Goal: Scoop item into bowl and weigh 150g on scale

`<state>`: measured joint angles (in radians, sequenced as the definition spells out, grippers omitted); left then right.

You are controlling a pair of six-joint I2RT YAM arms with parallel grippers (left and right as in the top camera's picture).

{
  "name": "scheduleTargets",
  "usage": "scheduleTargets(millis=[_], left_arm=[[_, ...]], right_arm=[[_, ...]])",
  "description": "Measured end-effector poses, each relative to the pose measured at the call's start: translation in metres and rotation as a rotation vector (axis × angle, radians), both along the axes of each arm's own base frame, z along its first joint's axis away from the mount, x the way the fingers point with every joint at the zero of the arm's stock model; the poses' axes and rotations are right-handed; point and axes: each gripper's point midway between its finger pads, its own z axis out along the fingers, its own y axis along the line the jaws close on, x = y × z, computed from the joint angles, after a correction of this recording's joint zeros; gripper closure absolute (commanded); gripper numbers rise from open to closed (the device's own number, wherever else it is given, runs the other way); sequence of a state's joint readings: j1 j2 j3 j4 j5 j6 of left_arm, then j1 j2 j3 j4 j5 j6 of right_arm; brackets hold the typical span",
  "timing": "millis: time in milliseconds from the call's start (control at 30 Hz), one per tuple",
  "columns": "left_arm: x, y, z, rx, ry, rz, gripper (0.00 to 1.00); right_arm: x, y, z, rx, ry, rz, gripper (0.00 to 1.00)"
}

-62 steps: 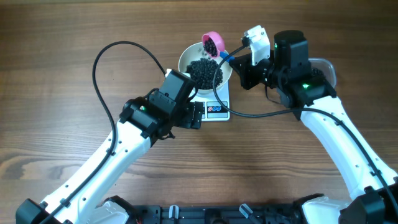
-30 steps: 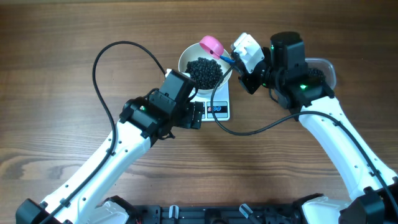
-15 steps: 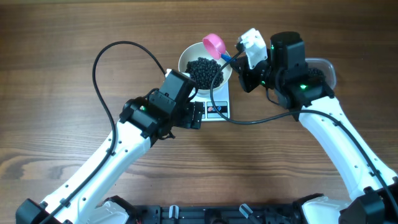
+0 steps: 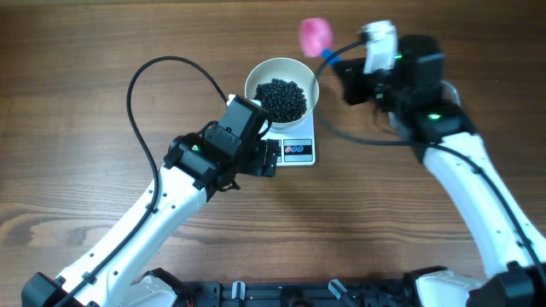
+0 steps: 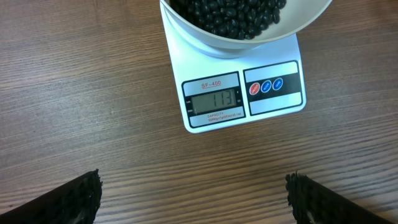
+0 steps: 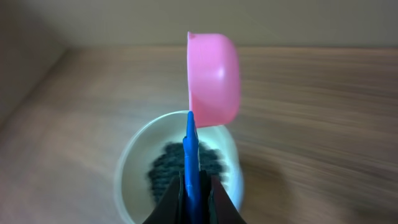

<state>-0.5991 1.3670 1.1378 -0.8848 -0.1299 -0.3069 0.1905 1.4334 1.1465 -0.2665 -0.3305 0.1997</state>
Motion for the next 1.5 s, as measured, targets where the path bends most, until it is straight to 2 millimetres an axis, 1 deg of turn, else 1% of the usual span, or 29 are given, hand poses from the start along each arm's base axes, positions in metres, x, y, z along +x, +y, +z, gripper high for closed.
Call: scheduleTargets(millis=[67,100,133,167,200,300,400,467,500,533,600,700,767,900,967,1133,1233,1500], left_arm=[[0.000,0.000,0.000,0.000,0.000,0.000,0.00],[0.000,0.000,0.000,0.000,0.001,0.000,0.00],[0.000,0.000,0.000,0.000,0.000,0.000,0.00],[0.000,0.000,0.000,0.000,0.000,0.000,0.00],[0.000,0.000,0.000,0.000,0.000,0.000,0.00],[0.000,0.000,0.000,0.000,0.000,0.000,0.00],[0.000,0.000,0.000,0.000,0.001,0.000,0.00],[0.000,0.000,0.000,0.000,0.000,0.000,0.00],[0.000,0.000,0.000,0.000,0.000,0.000,0.00],[0.000,0.000,0.000,0.000,0.000,0.000,0.00],[0.000,0.000,0.000,0.000,0.000,0.000,0.00],[0.000,0.000,0.000,0.000,0.000,0.000,0.00],[0.000,0.000,0.000,0.000,0.000,0.000,0.00],[0.000,0.000,0.000,0.000,0.000,0.000,0.00],[0.000,0.000,0.000,0.000,0.000,0.000,0.00],[0.000,0.000,0.000,0.000,0.000,0.000,0.00],[0.000,0.000,0.000,0.000,0.000,0.000,0.00],[0.000,0.000,0.000,0.000,0.000,0.000,0.00]], right_arm=[[0.002,-0.033,0.005,-0.014,0.000,-0.084,0.96],[0.001,-0.055,0.007,-0.030,0.002,-0.129,0.96],[-0.001,-0.071,0.008,-0.046,0.006,-0.162,0.96],[-0.005,-0.091,0.007,-0.074,0.017,-0.202,0.96],[-0.009,-0.105,0.006,-0.096,0.026,-0.228,0.96],[-0.025,-0.151,-0.007,-0.210,0.086,-0.317,0.96],[-0.041,-0.180,-0.023,-0.334,0.160,-0.359,0.96],[-0.049,-0.188,-0.032,-0.406,0.194,-0.346,0.96],[-0.050,-0.189,-0.032,-0.433,0.191,-0.326,0.96],[-0.056,-0.191,-0.042,-0.468,0.233,-0.310,0.96],[-0.059,-0.195,-0.054,-0.516,0.277,-0.286,0.96],[-0.059,-0.204,-0.072,-0.578,0.331,-0.279,0.96],[-0.058,-0.209,-0.079,-0.605,0.351,-0.281,0.96],[-0.057,-0.218,-0.083,-0.657,0.370,-0.301,0.96],[-0.057,-0.220,-0.087,-0.664,0.382,-0.302,0.96],[-0.055,-0.221,-0.107,-0.668,0.438,-0.285,0.96],[-0.053,-0.221,-0.116,-0.665,0.455,-0.277,0.96],[-0.050,-0.208,-0.117,-0.601,0.438,-0.233,0.96]])
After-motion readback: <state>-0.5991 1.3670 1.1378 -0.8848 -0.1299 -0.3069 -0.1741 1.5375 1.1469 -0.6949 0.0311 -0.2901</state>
